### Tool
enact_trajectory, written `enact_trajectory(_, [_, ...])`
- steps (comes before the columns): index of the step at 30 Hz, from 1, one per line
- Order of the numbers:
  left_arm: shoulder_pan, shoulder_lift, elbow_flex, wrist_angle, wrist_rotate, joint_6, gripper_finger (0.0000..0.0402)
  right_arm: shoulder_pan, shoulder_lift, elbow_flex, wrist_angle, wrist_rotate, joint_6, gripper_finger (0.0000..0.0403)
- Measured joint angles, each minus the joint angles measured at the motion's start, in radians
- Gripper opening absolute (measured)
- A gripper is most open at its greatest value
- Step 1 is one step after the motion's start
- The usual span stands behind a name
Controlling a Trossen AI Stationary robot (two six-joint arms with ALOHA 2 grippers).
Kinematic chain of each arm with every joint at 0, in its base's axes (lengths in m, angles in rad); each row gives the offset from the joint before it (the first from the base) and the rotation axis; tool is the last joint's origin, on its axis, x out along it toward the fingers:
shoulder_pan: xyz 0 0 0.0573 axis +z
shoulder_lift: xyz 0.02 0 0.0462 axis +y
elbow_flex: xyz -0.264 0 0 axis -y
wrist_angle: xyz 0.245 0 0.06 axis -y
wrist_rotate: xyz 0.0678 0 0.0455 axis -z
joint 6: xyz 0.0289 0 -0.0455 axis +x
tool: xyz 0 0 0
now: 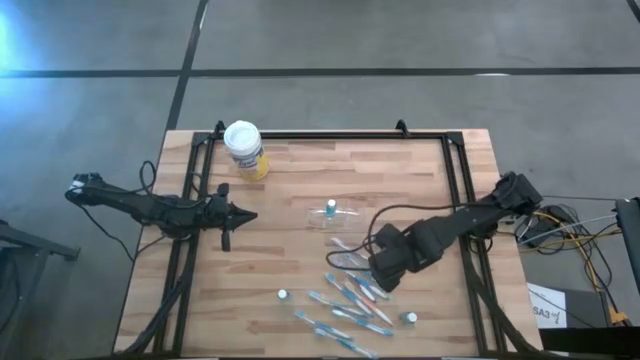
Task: Pick & Place toothbrushing station
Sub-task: Put the blue mouthwash bottle into the middle compartment of the transparent organizer
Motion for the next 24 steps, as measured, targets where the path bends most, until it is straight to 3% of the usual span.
enact_trajectory(7, [-0.001,0.000,0.000,-0.002,0.000,-0.004,0.0007,0.001,0.053,-0.004,0.011,-0.014,0.052,0.0210])
enact_trajectory(14, [-0.001,0.000,0.000,-0.016,0.004,-0.004,0.0020,0.012,0.092,-0.028,0.042,-0.050,0.051,0.0215])
enact_trajectory(24, [-0.001,0.000,0.000,-0.043,0.014,-0.004,0.0006,0.011,0.092,-0.069,0.080,-0.048,0.080,0.0215])
